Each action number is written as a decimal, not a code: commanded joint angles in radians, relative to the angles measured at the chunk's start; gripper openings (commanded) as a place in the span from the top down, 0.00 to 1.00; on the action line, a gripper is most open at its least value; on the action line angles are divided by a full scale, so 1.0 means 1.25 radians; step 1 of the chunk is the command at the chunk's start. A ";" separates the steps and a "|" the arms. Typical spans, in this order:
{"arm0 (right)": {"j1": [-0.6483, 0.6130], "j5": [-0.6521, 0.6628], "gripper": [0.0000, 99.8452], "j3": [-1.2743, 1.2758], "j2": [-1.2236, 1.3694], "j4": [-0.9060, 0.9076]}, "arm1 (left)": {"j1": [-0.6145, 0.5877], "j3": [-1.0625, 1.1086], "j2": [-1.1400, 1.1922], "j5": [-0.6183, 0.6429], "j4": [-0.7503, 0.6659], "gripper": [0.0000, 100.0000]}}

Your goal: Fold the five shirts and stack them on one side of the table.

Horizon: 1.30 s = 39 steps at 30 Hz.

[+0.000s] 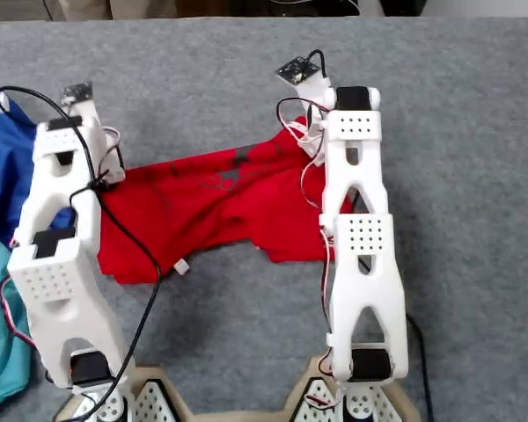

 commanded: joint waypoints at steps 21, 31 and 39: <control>-0.074 0.076 0.98 0.050 -0.061 -0.222 | 0.129 -0.161 0.061 -0.001 0.187 0.98; -0.006 0.079 0.99 0.096 0.035 -0.487 | 0.009 -0.408 0.257 -0.001 0.259 0.98; 0.026 0.079 0.99 0.102 0.036 -0.520 | -0.025 -0.702 0.387 -0.002 0.389 0.98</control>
